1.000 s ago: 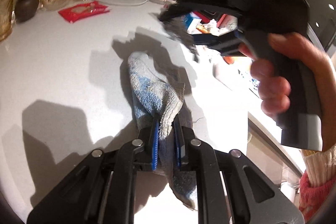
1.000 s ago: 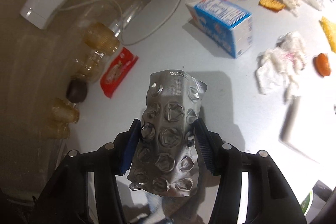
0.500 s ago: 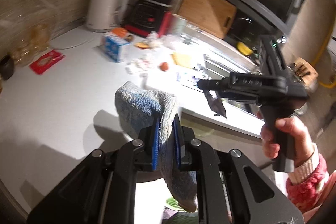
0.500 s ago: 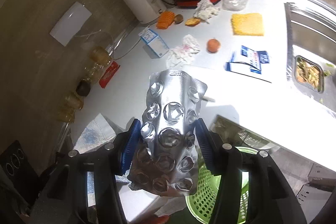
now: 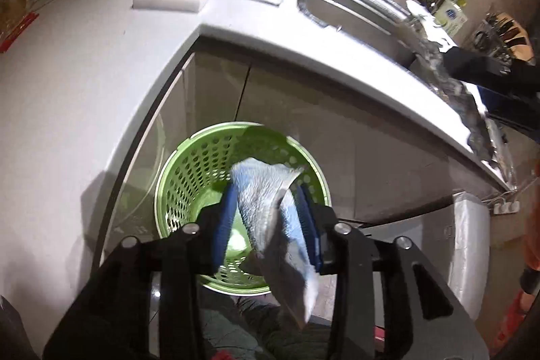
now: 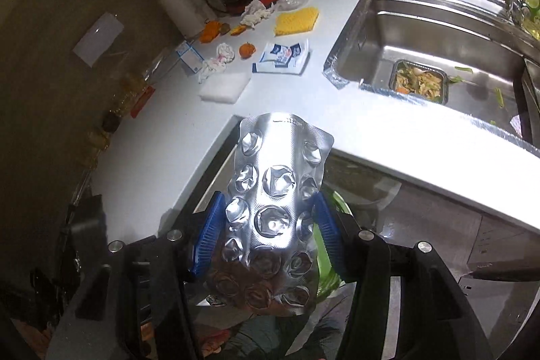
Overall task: Collect trash
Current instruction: 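Carry the cloth into the green basket and open the left gripper while the right gripper carries the blister pack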
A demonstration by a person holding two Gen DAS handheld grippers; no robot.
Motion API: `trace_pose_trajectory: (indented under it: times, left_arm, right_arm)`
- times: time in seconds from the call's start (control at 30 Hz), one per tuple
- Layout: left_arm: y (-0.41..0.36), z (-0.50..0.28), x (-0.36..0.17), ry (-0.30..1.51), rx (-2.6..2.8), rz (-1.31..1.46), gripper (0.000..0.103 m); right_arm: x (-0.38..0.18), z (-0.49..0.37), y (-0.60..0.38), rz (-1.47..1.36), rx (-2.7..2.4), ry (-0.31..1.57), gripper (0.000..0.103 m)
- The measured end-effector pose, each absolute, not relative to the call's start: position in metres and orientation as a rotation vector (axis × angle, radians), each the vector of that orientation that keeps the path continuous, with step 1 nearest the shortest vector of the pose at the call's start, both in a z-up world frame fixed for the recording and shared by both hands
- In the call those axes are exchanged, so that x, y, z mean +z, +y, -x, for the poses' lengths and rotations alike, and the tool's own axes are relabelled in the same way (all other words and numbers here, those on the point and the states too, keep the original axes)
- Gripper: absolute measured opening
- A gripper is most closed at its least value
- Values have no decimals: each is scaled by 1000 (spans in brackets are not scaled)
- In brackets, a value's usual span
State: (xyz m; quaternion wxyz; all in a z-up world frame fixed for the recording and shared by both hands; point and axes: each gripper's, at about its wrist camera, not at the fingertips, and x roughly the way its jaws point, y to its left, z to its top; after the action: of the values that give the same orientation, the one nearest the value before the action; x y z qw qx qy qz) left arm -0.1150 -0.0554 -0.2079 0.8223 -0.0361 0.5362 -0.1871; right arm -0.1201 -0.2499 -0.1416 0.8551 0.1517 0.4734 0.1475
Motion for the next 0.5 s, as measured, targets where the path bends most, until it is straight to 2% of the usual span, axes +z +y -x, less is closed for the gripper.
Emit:
trace_pose_trajectory:
  times: [0.13, 0.17, 0.23, 0.3, 0.5]
  left_arm:
    - [-50, 117, -217, 1188, -326, 129, 42]
    - [-45, 117, -212, 1179, -310, 141, 45]
    - [-37, 119, -196, 1137, -269, 146, 62]
    - [-27, 125, -175, 1086, -209, 138, 73]
    - [18, 139, -119, 980, -52, 194, 91]
  right_arm:
    - [-155, 130, -250, -279, 343, 1009, 56]
    - [-156, 133, -249, -266, 353, 1008, 56]
    - [-160, 136, -244, -244, 385, 1009, 56]
    - [-166, 138, -235, -207, 416, 1011, 56]
    - [-204, 144, -202, -67, 496, 1051, 60]
